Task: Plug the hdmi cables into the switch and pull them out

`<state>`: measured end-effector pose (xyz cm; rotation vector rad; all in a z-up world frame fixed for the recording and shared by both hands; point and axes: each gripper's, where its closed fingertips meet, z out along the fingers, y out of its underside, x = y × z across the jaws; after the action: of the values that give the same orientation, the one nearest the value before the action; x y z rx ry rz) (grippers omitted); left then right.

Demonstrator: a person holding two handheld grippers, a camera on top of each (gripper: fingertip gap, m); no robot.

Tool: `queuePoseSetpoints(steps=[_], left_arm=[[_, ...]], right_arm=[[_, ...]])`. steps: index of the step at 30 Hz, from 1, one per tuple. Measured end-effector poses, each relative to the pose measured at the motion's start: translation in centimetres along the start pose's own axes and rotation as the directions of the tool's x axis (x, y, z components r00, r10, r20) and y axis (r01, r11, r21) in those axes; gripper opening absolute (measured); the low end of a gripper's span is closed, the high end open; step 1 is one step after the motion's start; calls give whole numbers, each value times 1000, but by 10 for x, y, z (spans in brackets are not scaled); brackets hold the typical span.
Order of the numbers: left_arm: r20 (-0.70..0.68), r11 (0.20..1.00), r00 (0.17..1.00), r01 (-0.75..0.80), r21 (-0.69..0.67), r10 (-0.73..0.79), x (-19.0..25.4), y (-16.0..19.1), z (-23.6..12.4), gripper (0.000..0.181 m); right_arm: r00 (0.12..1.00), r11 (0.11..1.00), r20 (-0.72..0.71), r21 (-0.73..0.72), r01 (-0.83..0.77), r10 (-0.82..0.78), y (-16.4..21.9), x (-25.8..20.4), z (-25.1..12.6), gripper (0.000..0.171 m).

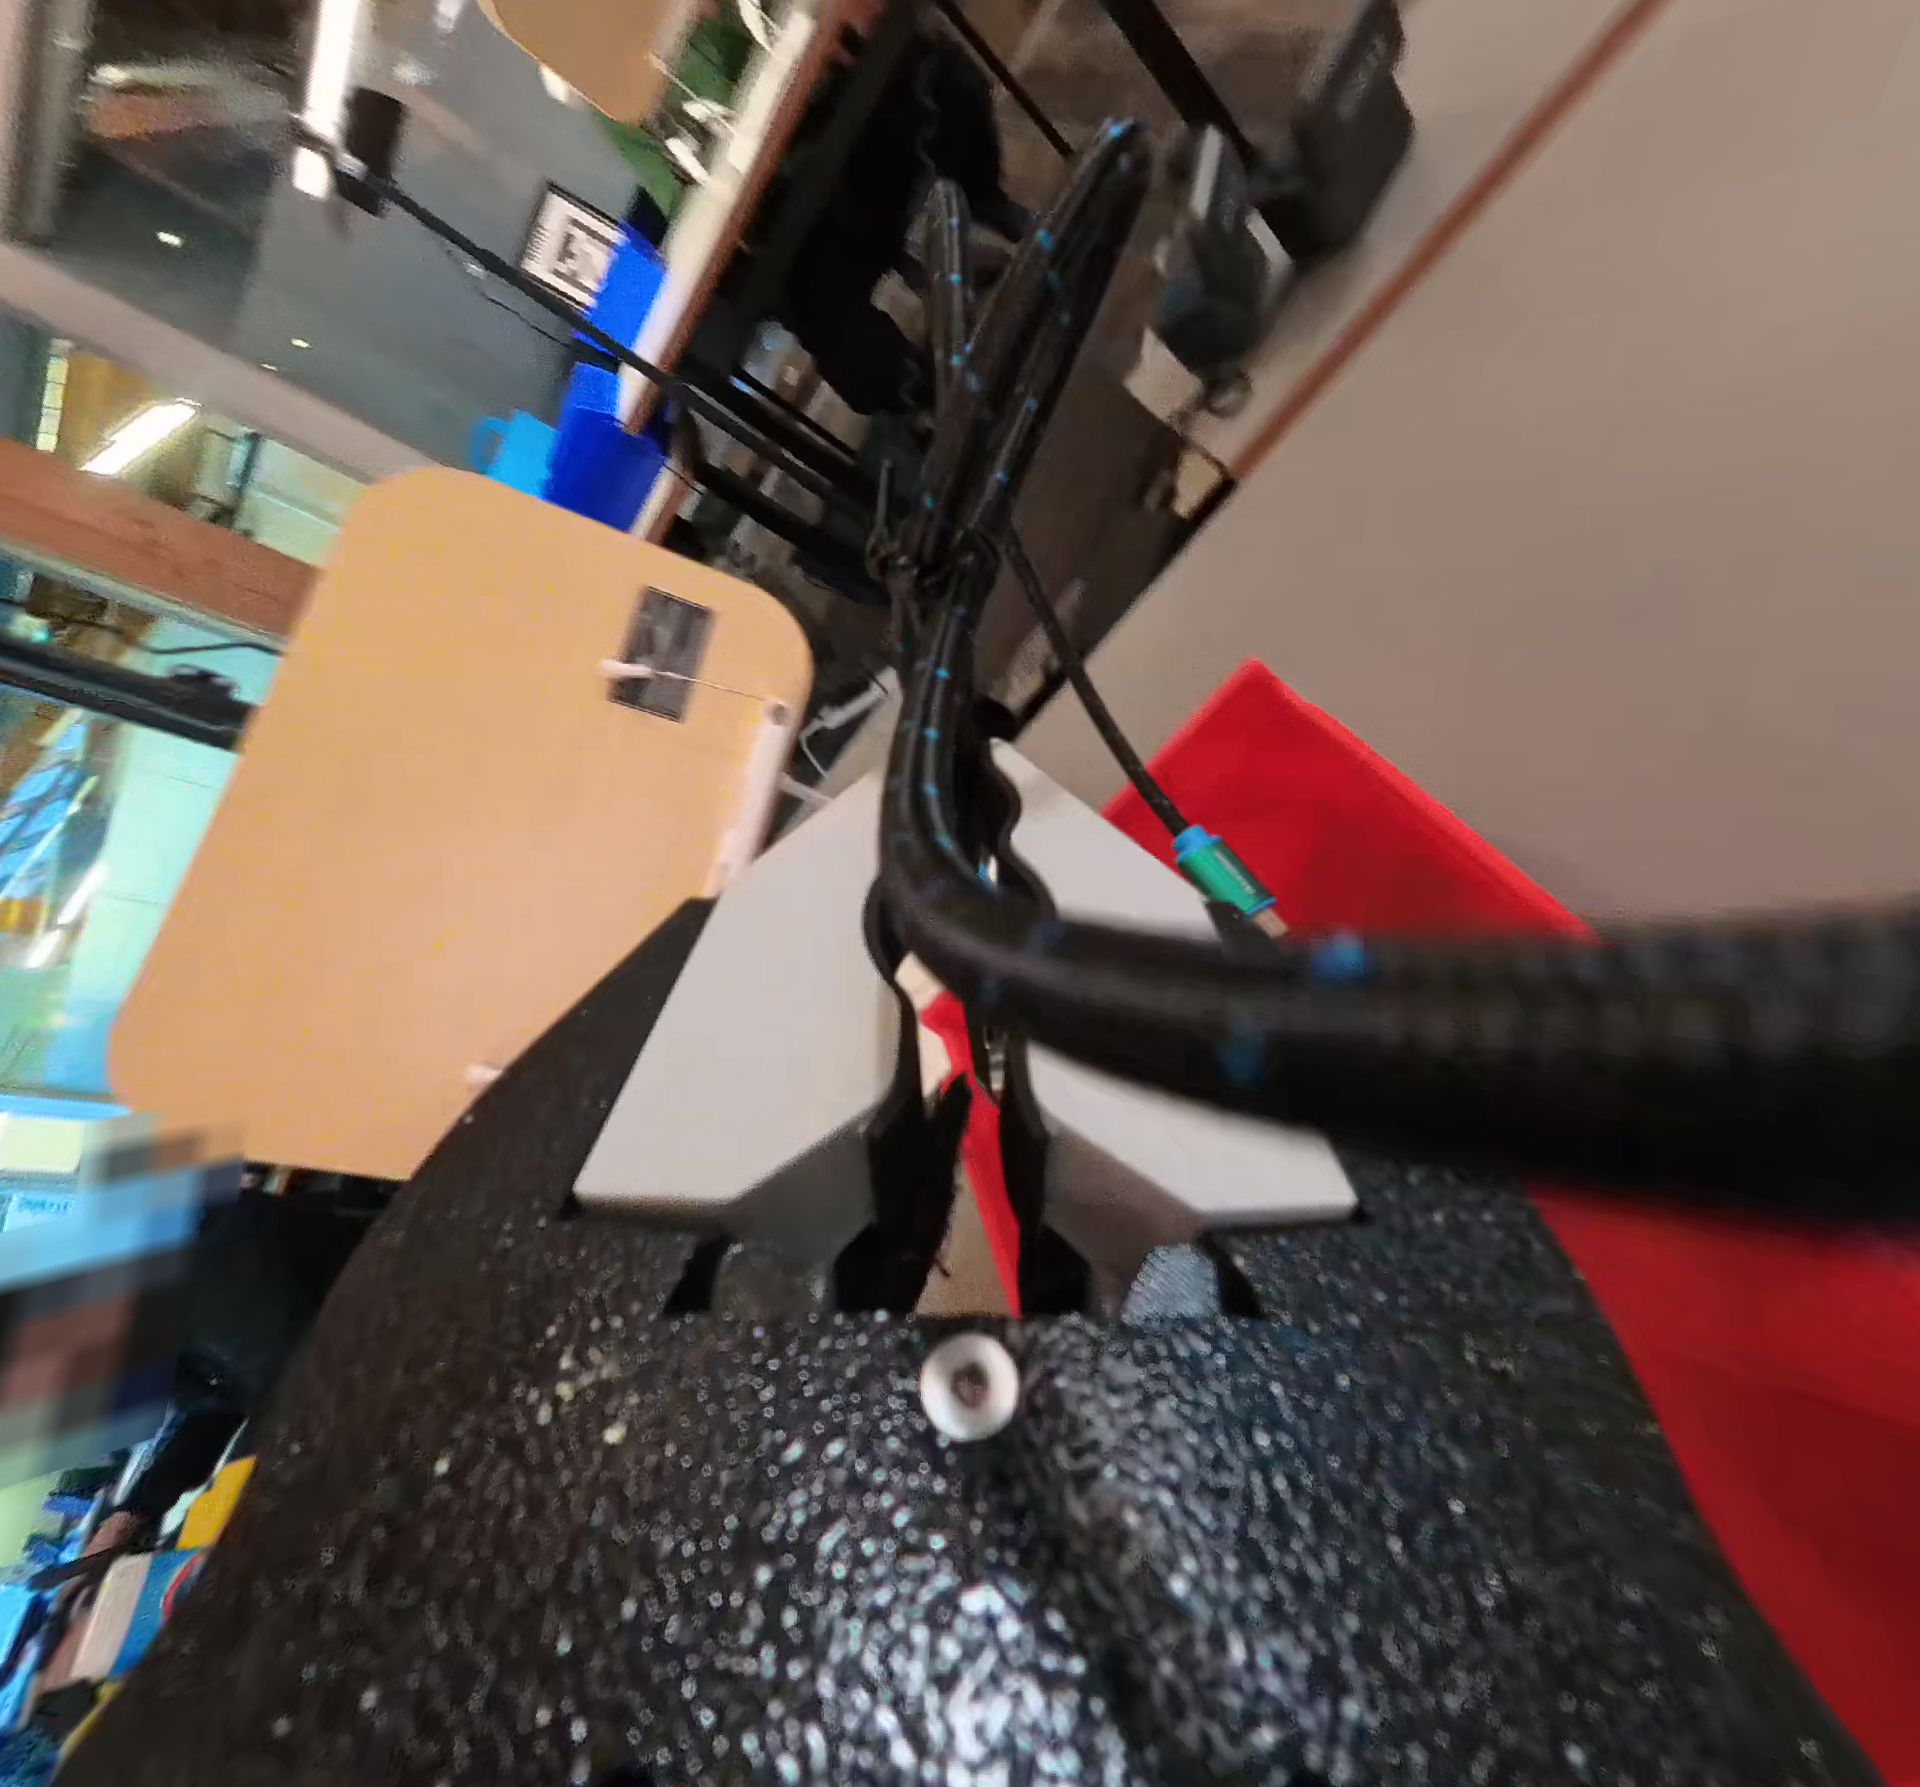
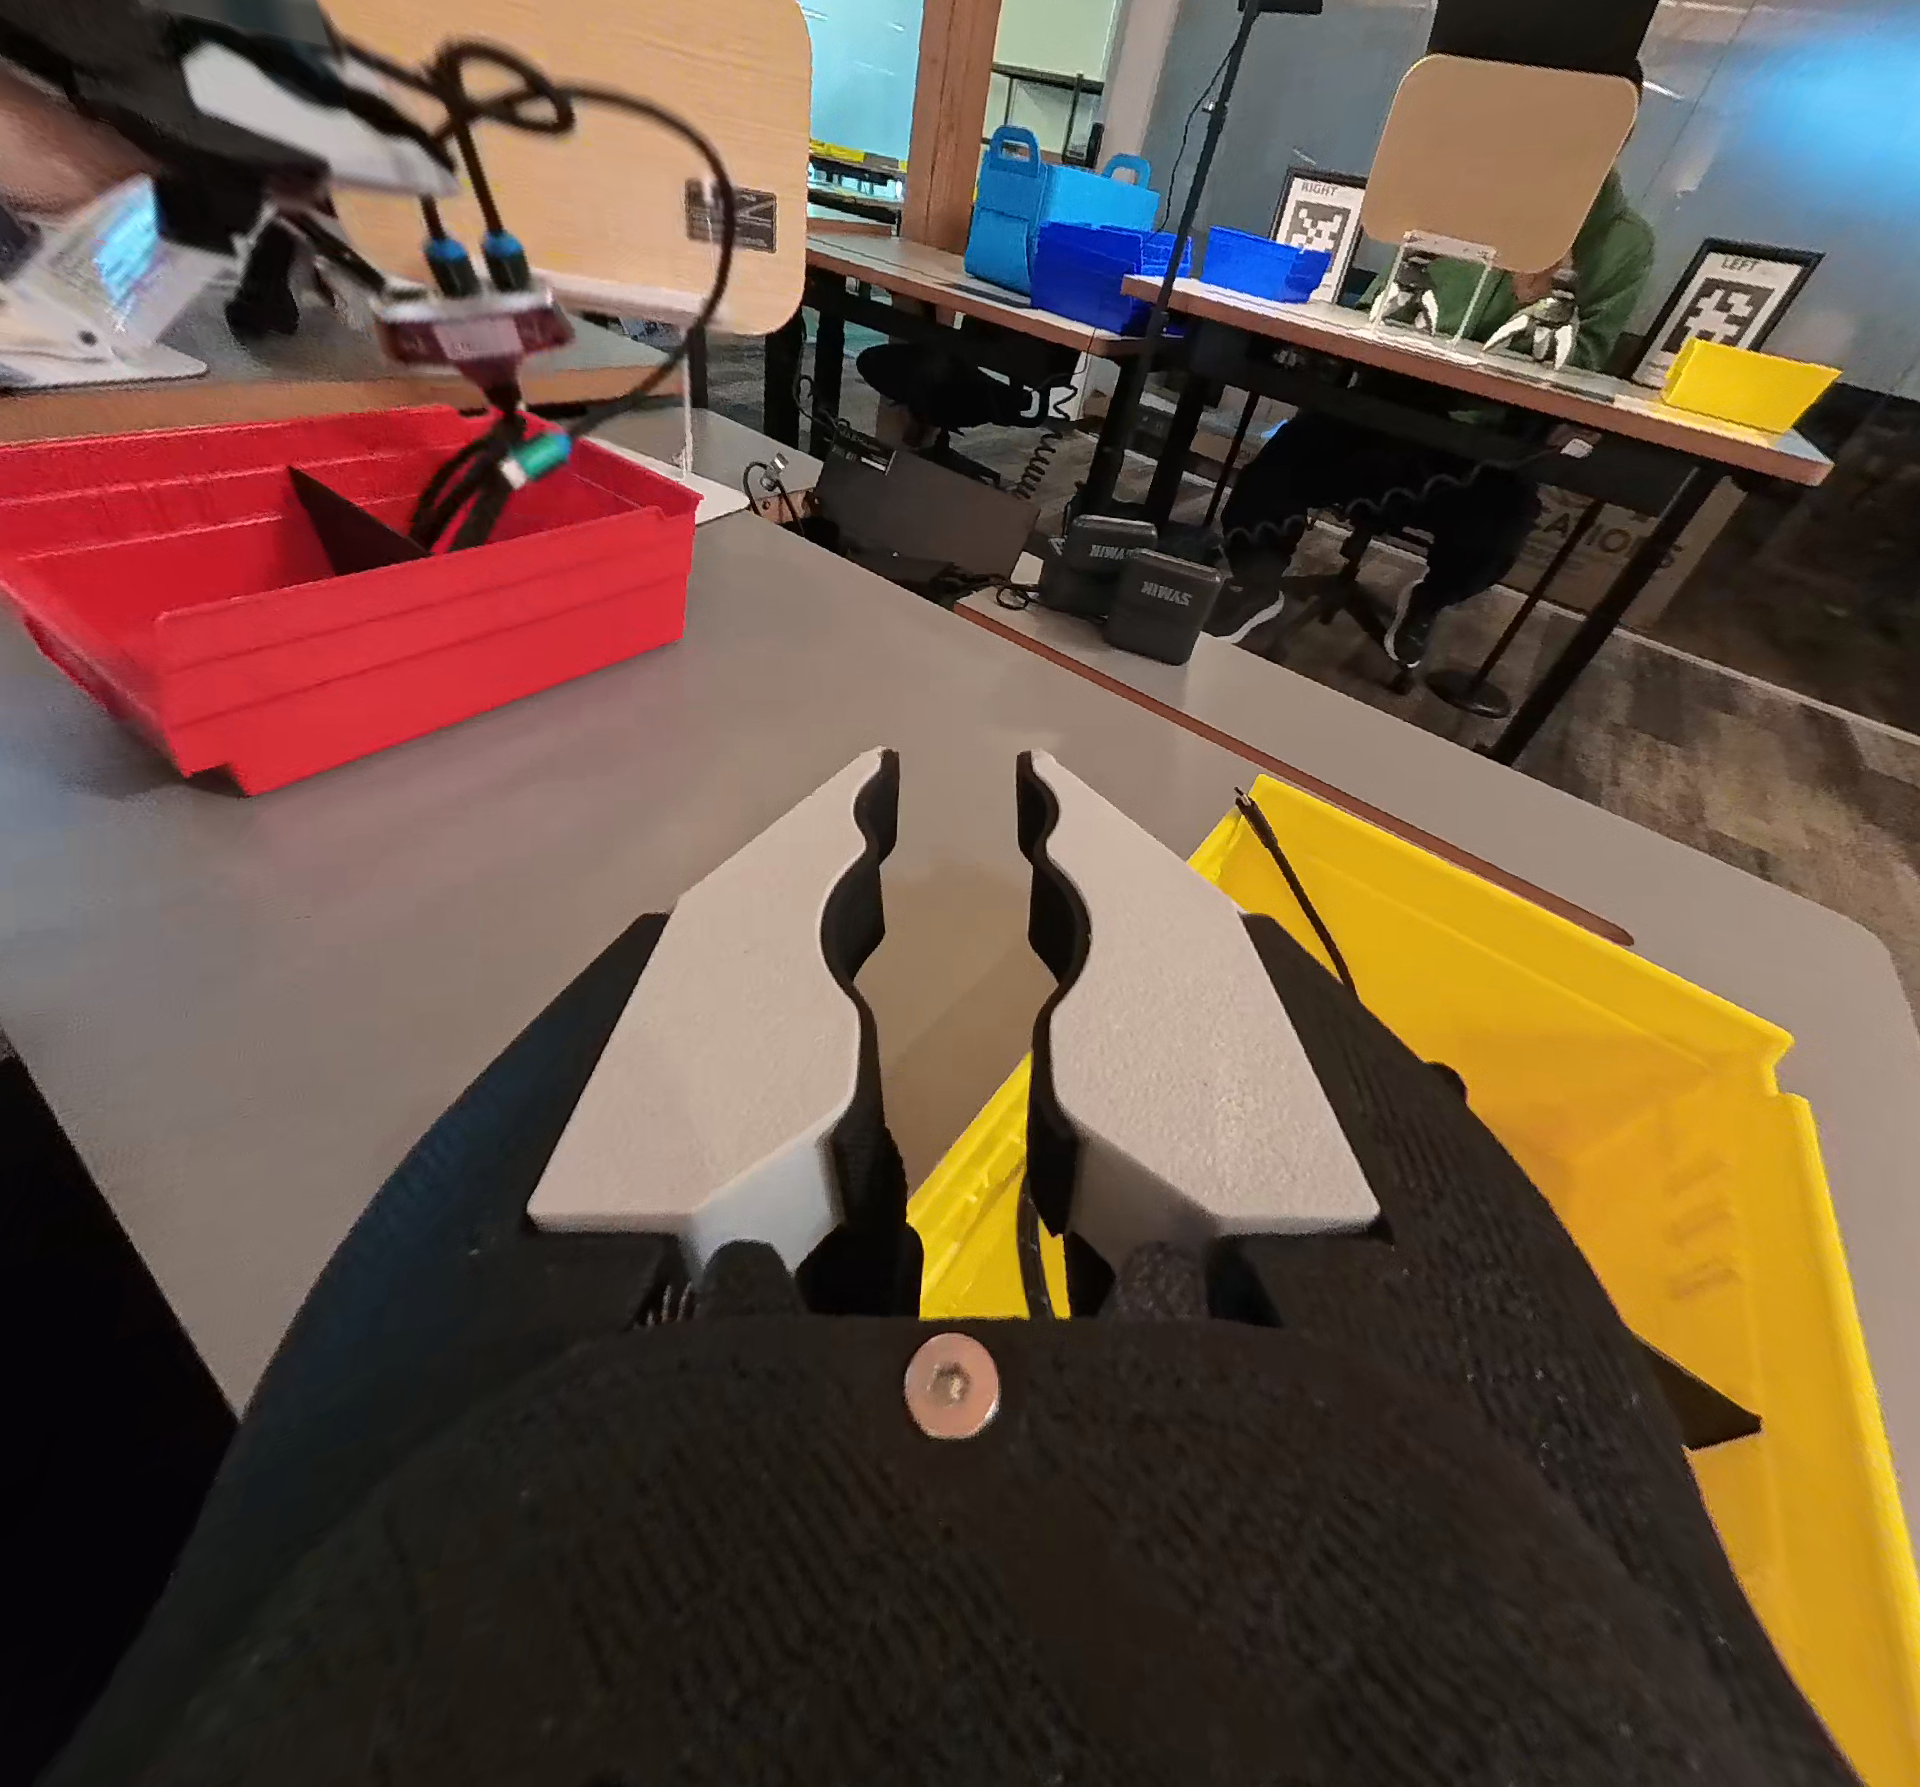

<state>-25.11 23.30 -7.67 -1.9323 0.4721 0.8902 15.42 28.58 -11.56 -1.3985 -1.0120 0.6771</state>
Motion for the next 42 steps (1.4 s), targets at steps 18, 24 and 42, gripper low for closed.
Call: queuePoseSetpoints(steps=[18, 24, 42], left_arm=[[39, 852, 999, -27, 523, 8, -60, -225, -147, 3], [-254, 853, 965, 74, 516, 70, 17, -245, -139, 3], [-268, 926, 906, -253, 281, 329, 271, -132, -33, 4]], right_arm=[[1000, 1000, 21, -2, -11, 11, 0, -4, 3, 21], [999, 999, 30, 9, -37, 37, -1, -1, -3, 21], [994, 992, -47, 77, -97, 101, -9, 24, -27, 18]])
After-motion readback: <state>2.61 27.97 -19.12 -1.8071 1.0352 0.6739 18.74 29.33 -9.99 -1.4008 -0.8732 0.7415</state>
